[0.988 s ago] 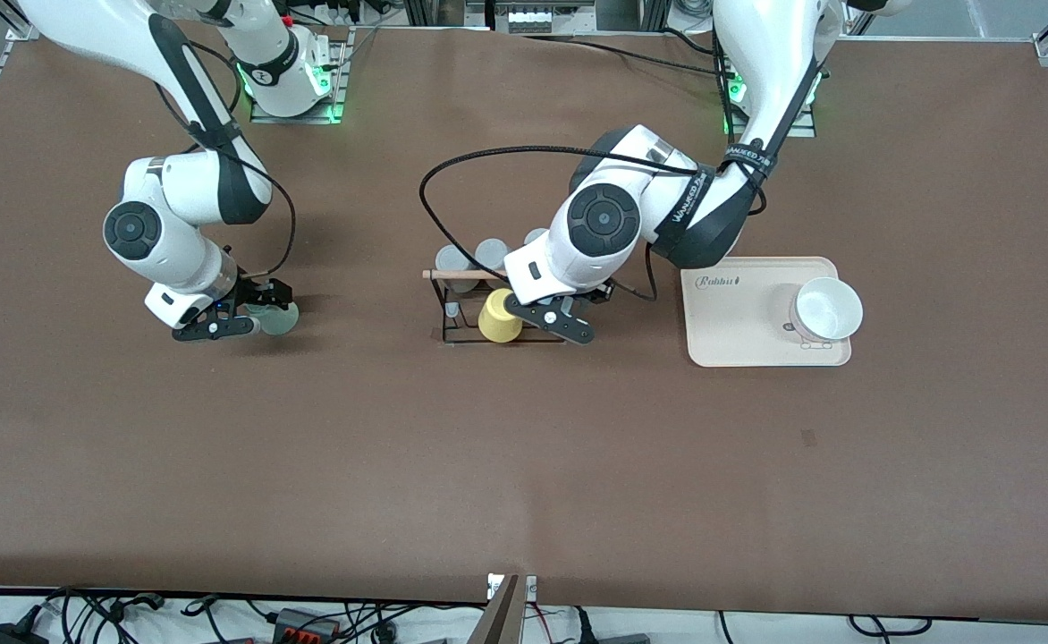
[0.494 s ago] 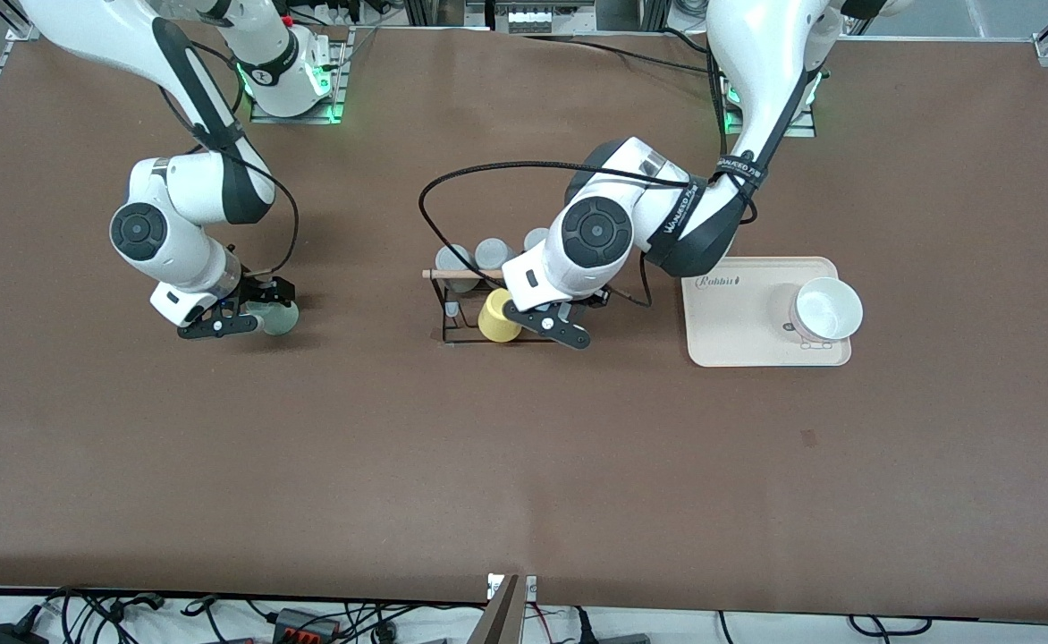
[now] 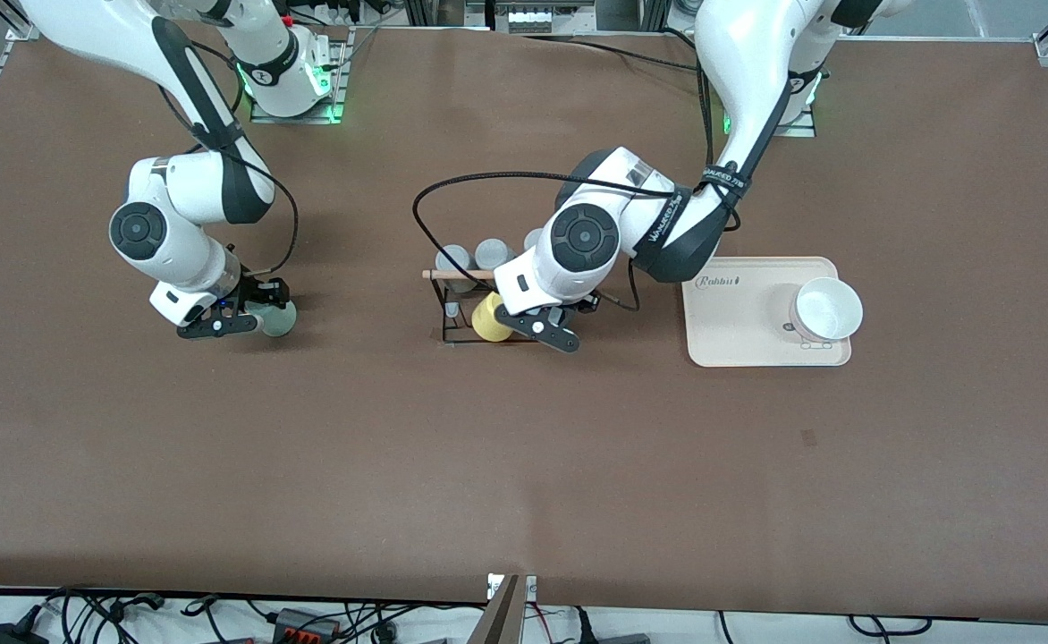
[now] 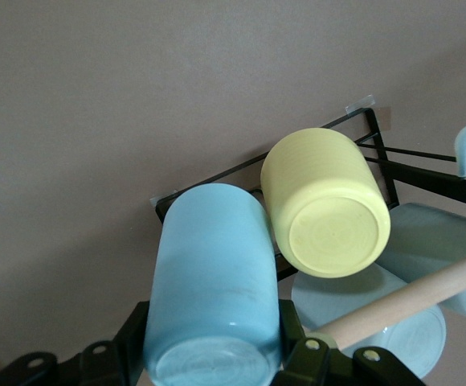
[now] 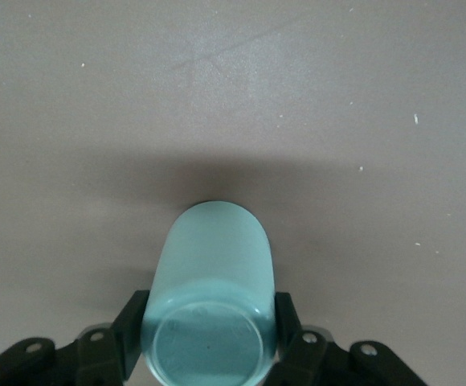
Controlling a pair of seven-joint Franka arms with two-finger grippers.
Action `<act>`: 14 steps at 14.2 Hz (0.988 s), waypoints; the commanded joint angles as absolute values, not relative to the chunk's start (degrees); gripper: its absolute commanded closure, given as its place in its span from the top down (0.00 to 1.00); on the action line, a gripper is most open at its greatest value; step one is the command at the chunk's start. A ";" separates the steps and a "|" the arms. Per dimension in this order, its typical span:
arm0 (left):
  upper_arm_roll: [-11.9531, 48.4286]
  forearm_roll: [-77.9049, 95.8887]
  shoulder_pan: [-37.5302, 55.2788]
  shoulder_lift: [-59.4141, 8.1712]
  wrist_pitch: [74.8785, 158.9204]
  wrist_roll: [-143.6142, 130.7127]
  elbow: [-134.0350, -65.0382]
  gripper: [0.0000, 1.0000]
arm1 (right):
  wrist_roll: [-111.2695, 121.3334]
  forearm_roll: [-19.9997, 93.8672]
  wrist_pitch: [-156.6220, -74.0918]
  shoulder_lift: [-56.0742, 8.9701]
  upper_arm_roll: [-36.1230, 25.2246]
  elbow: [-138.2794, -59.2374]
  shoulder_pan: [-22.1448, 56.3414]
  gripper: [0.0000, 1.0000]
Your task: Hang scattered cups on rack with three cups
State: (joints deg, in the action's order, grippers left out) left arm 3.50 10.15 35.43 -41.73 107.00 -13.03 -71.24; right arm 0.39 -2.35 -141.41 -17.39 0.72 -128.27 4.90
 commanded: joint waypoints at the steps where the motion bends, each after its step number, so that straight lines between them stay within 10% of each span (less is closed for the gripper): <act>1: 3.16 9.49 36.12 -43.42 106.70 -13.10 -69.35 0.38 | 1.06 -1.76 -136.60 -13.81 0.53 -127.27 5.18 0.25; 5: 3.08 9.40 35.95 -43.42 108.19 -13.01 -69.35 1.00 | 0.53 -1.76 -125.62 -7.48 0.53 -123.15 5.18 0.26; 14: -6.65 9.14 32.96 -35.08 98.54 -13.36 -69.35 1.00 | -10.86 -1.41 -107.85 -5.27 0.62 -106.98 11.32 0.26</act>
